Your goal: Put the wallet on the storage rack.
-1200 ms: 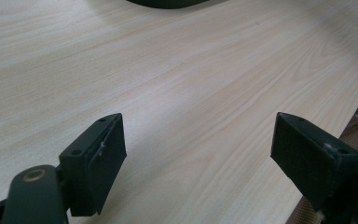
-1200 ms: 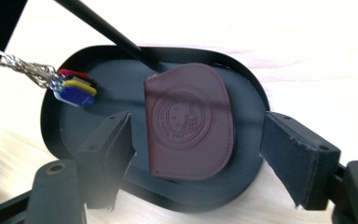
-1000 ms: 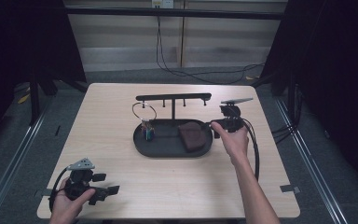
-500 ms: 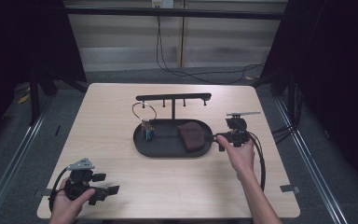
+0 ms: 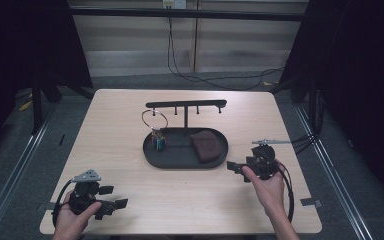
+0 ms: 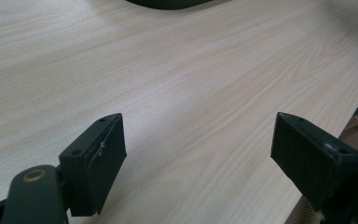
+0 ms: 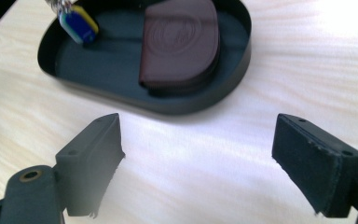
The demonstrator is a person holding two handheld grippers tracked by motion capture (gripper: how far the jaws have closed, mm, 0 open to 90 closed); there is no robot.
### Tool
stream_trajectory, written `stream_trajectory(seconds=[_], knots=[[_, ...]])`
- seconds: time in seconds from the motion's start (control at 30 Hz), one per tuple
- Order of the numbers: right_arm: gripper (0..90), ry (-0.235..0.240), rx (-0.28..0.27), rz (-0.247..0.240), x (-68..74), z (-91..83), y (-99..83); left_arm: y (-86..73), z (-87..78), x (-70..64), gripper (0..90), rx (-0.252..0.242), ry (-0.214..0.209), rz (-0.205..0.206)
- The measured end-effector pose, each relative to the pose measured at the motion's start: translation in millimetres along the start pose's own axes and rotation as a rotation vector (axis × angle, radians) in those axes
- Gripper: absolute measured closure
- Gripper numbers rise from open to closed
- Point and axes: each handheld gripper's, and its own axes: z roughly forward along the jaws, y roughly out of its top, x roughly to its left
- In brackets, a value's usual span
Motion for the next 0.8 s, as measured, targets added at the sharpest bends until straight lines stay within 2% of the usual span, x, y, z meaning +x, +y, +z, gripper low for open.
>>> stream_trajectory(seconds=[0.1, 0.27, 0.47, 0.53, 0.6, 0.67, 0.8], knots=[[16.1, 0.017, 0.016, -0.005, -1.1, -4.0, -12.1, 0.1, 0.3, 0.2, 17.8, -0.001, 0.000, -0.001], [18.0, 0.008, 0.017, -0.019, -1.9, -10.0, -30.4, -0.2, -0.1, -0.5, 17.9, 0.000, 0.000, -0.002], [20.5, -0.048, -0.014, -0.072, 0.1, -21.1, -51.8, 0.1, -0.5, 1.0, 16.2, -0.014, -0.018, -0.005], [19.8, -0.056, -0.019, -0.065, -0.9, -23.9, -58.5, 0.1, 0.2, 0.2, 16.2, -0.015, -0.019, -0.008], [19.8, -0.041, -0.025, -0.037, -2.5, -25.1, -64.4, -0.6, 1.9, 0.0, 16.2, -0.005, -0.015, -0.006], [20.5, -0.043, -0.044, -0.041, -3.2, -23.9, -70.4, -0.9, 1.9, -0.4, 16.2, 0.000, -0.017, -0.002], [20.6, -0.059, -0.020, -0.046, -2.8, -17.0, -78.9, -0.4, -1.5, -0.3, 16.2, -0.020, -0.025, 0.008]])
